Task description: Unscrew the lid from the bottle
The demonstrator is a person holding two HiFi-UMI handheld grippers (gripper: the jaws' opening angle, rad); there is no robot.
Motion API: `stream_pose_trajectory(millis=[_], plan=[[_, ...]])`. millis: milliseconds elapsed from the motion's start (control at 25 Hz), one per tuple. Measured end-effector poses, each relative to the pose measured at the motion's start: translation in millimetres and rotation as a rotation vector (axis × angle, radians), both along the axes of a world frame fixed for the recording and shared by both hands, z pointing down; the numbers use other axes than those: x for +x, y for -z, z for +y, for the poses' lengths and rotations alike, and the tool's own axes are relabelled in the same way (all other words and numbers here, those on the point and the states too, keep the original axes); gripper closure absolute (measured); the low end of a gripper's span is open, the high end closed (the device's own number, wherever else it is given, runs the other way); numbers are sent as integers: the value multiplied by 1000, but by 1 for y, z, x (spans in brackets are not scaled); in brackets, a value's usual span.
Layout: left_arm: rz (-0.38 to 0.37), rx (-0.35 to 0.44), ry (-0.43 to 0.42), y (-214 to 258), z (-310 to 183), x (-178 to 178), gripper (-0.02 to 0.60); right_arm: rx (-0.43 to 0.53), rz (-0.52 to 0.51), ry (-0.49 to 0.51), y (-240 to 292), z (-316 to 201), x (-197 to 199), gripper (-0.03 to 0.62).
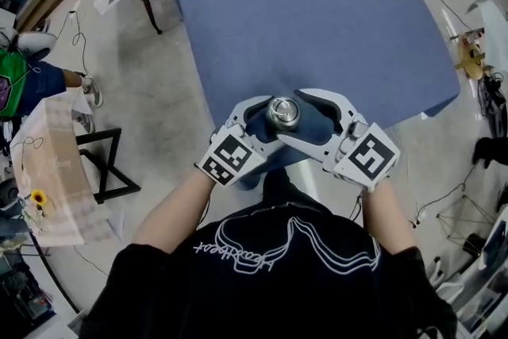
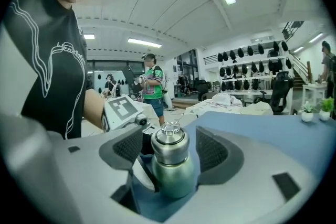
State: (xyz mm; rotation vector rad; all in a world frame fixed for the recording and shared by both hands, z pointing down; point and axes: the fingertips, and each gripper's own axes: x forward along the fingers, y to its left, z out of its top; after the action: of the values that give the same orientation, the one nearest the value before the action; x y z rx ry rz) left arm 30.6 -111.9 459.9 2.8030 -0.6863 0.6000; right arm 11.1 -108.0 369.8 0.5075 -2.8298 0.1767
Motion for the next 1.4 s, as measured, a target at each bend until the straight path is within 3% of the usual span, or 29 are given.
stream_pose_trajectory(millis=[280, 600, 1000, 1400], plan=[[10, 12, 162, 0, -1, -1, 227, -4, -10, -109, -9, 2, -1, 297], [-1, 1, 237, 0, -1, -2, 227, 21, -9, -189, -14, -3, -1, 356], [-9, -1, 175, 0, -1, 0, 227, 15, 34, -143, -13, -6, -1, 349], [-51, -22, -10, -3, 1, -3, 227, 32, 84, 40, -19, -3, -8, 349]])
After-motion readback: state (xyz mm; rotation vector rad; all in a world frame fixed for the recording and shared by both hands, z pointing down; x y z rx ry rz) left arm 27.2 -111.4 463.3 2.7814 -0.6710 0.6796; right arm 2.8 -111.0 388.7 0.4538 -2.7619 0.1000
